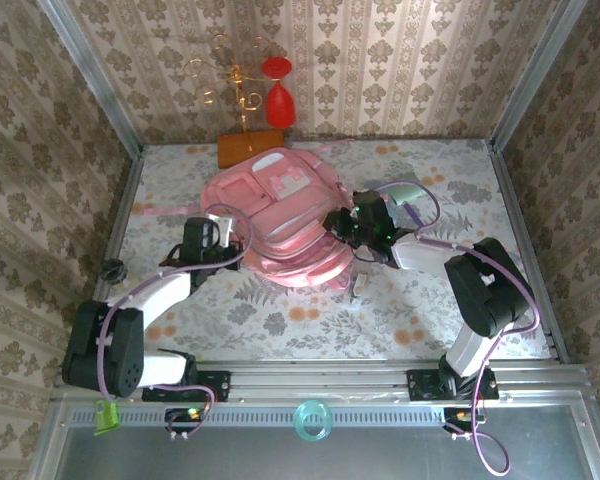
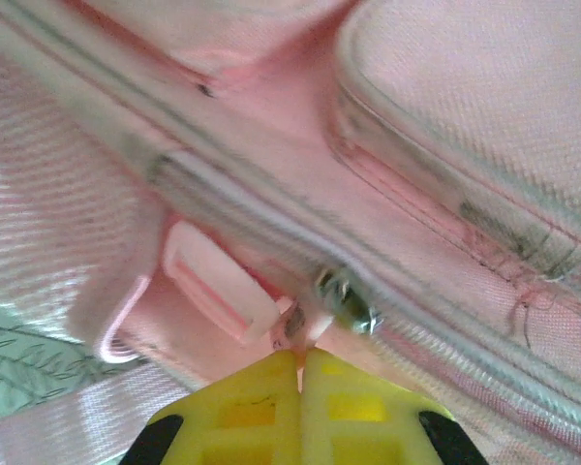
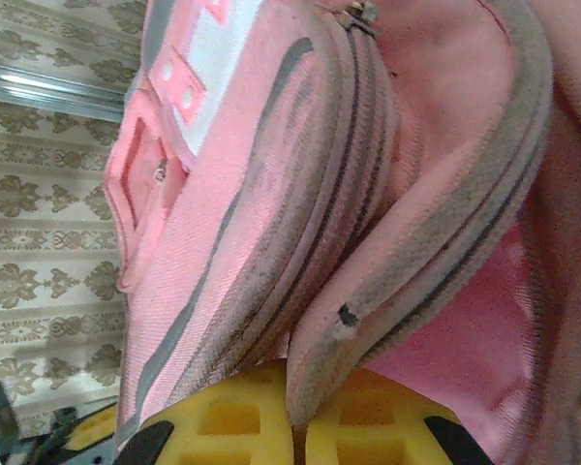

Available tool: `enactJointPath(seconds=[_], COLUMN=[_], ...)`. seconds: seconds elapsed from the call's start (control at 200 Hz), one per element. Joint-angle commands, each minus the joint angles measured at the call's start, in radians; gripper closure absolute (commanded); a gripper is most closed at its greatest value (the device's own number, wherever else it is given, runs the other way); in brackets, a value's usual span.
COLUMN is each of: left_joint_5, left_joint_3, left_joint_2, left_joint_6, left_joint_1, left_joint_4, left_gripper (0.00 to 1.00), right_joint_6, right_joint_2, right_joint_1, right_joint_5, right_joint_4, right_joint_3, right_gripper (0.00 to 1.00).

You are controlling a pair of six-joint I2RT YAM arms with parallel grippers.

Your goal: Pack the student bag

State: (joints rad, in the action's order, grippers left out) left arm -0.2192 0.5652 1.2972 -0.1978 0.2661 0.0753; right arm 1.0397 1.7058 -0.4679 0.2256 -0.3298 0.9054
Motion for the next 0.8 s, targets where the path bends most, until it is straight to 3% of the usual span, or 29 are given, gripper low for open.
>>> enactJointPath(seconds=[0.0, 0.23, 0.335, 0.4, 0.455, 0.585, 0.795], left_joint_5=[0.052, 0.005, -0.132, -0.162, -0.164, -0.178, -0.172], left_joint_3=[-0.015, -0.040, -0.037, -0.042, -0.048, -0.037, -0.005], left_joint_2=[-0.044, -0.068, -0.056, -0.045, -0.031, 0.010, 0.093], left_joint_6=[-0.037, -0.057, -0.048, -0.037, -0.025, 0.028, 0.069], left_joint_1=[-0.043, -0.062, -0.044, -0.018, -0.006, 0.002, 0.013], left_joint_4=[0.031, 0.033, 0.063, 0.079, 0.089, 0.077, 0.045], left_gripper=[1.00, 1.00, 1.00, 0.75, 0.65, 0.57, 0.53], right_joint_6=[-0.051, -0.053, -0.053, -0.050, -0.046, -0.037, -0.030], right_joint_2=[-0.029, -0.014, -0.005, -0.001, 0.002, 0.012, 0.011], right_joint_1=[0.044, 0.053, 0.054, 0.054, 0.052, 0.053, 0.054], right_joint_5=[-0.081, -0.063, -0.046, -0.040, -0.038, -0.027, -0.024], right_joint_4=[0.010, 0.000, -0.005, -0.010, -0.018, -0.028, -0.034], right_joint_3=[-0.008, 0.009, 0.019, 0.021, 0.020, 0.017, 0.016], right_gripper=[1.00, 1.00, 1.00, 1.00, 1.00, 1.00, 1.00])
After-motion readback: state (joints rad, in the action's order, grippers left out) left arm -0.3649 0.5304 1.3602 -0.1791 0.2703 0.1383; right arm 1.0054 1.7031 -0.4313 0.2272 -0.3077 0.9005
